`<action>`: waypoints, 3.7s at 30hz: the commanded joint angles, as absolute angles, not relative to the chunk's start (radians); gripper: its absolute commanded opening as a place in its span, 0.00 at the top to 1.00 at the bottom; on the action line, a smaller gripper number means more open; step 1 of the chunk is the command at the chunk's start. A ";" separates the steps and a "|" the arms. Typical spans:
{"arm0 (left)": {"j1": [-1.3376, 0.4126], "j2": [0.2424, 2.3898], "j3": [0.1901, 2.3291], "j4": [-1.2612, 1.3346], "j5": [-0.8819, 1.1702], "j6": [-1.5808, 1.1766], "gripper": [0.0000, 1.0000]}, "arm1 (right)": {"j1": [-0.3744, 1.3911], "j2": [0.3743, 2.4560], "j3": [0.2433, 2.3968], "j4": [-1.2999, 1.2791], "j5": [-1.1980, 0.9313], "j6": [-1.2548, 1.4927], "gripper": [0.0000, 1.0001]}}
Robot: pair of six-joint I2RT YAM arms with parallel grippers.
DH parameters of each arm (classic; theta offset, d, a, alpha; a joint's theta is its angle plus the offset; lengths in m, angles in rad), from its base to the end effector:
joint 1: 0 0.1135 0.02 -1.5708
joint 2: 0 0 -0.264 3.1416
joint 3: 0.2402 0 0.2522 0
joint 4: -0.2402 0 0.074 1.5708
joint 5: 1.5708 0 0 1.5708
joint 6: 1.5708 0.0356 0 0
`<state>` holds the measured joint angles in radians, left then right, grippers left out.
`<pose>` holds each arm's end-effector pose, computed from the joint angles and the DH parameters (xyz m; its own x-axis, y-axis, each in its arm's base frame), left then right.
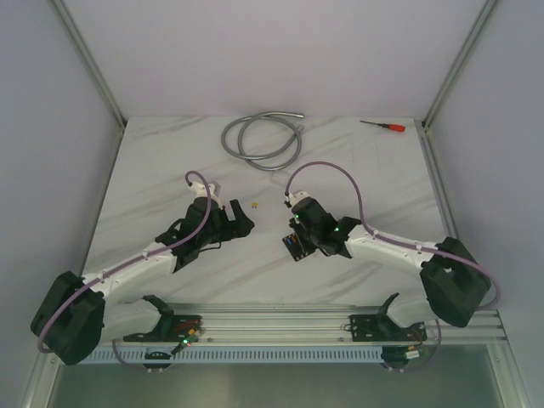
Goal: Snap on the fuse box
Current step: Install the fuse at the fuse box base.
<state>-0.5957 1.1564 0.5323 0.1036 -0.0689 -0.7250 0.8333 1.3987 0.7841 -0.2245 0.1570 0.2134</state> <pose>0.2022 -0.1341 0.2062 -0.6465 -0.3610 -0.6721 0.1090 0.8282 -0.5497 0.1941 0.2053 0.2001 -0.6289 -0.3812 -0.6776 -0.5398 0.8413 0.0278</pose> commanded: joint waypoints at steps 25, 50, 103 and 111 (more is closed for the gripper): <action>-0.586 1.146 0.561 0.084 -0.075 -0.723 0.00 | 0.812 1.677 0.940 -0.471 0.136 0.206 1.00; -0.507 1.049 0.508 0.055 -0.063 -0.744 0.00 | 0.870 1.799 1.128 -0.712 0.127 0.233 0.88; -0.509 1.080 0.523 0.051 -0.036 -0.733 0.00 | 0.818 1.844 1.091 -0.616 0.087 0.244 1.00; -0.509 1.067 0.516 0.051 -0.037 -0.733 0.00 | 0.818 1.958 1.070 -0.627 0.101 0.246 1.00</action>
